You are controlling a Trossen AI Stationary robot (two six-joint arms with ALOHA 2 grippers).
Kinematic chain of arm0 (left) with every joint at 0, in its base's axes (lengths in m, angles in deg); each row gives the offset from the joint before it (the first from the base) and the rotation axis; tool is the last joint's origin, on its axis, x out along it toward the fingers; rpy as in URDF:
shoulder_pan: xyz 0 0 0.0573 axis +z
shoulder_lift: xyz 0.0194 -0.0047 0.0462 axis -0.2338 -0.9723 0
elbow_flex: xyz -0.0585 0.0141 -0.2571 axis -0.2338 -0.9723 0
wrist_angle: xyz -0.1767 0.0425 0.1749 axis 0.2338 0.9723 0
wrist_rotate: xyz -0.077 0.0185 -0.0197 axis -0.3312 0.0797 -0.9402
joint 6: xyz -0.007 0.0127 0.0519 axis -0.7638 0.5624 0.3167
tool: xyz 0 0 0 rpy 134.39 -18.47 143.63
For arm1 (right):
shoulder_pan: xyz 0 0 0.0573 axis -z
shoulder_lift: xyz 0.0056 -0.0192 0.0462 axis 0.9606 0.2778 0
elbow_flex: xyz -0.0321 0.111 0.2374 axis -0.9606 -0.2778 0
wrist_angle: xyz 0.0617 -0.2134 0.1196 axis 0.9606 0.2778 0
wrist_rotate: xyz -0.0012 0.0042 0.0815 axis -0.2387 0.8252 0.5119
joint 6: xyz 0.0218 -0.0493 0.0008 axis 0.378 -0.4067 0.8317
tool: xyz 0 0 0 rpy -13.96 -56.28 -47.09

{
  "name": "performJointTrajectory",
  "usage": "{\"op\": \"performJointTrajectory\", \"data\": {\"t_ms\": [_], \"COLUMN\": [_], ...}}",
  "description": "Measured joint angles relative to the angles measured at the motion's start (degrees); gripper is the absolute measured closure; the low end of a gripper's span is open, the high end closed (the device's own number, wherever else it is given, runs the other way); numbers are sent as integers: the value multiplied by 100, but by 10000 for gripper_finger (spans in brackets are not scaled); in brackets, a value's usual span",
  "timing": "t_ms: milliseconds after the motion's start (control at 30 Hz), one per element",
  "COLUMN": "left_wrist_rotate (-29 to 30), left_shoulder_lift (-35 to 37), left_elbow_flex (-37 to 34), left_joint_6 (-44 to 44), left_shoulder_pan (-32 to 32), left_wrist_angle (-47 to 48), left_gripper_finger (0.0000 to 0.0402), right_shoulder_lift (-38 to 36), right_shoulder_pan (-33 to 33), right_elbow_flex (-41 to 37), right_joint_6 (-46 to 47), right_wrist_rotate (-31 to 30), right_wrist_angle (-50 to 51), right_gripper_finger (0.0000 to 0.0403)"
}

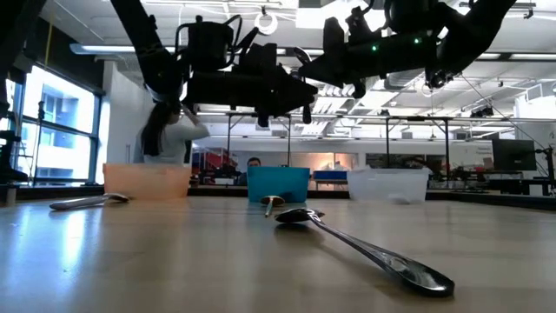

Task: Sort silverware by color (type)
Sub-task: Put the top black spoon into the orange bin

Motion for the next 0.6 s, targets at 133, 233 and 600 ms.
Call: {"op": "performJointTrajectory", "data": {"t_ms": [133,233,600], "left_wrist_rotate": [-11,-38,-361], "left_shoulder_lift": [9,9,140], "left_elbow_flex": [12,10,14], "left_joint_6": [148,144,-78], "left_shoulder_pan": [34,143,448], "left_wrist_angle": [13,13,14], "left_gripper_finger": [358,394,400], "right_shoulder_lift": [0,0,0], "right_shoulder_pan": [32,90,378], "right_elbow_flex": [2,2,2], "right_joint_6": [-28,-62,-240], "right_wrist_rotate": [5,11,321], "right_wrist_angle": [-11,-16,-40], "right_gripper_finger": [402,402,343]}}
